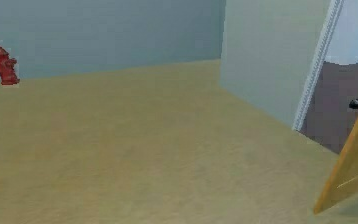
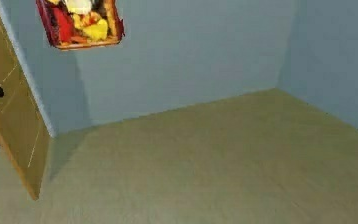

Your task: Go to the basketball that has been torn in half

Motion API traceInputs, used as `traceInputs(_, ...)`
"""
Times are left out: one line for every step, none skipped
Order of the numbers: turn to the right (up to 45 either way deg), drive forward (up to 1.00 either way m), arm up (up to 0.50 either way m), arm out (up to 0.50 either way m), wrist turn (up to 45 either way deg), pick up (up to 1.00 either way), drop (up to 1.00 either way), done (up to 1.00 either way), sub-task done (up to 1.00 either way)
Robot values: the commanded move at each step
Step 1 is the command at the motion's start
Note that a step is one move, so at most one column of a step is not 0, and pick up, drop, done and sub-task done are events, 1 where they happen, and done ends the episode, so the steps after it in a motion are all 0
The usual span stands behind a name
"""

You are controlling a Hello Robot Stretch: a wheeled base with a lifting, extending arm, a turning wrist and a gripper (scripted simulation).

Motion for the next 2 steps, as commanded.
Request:
traceInputs(27.0,0.00,0.00,0.00,0.0,0.00,0.00,0.00,0.00)
traceInputs(0.0,1.00,0.00,0.00,0.0,0.00,0.00,0.00,0.00)
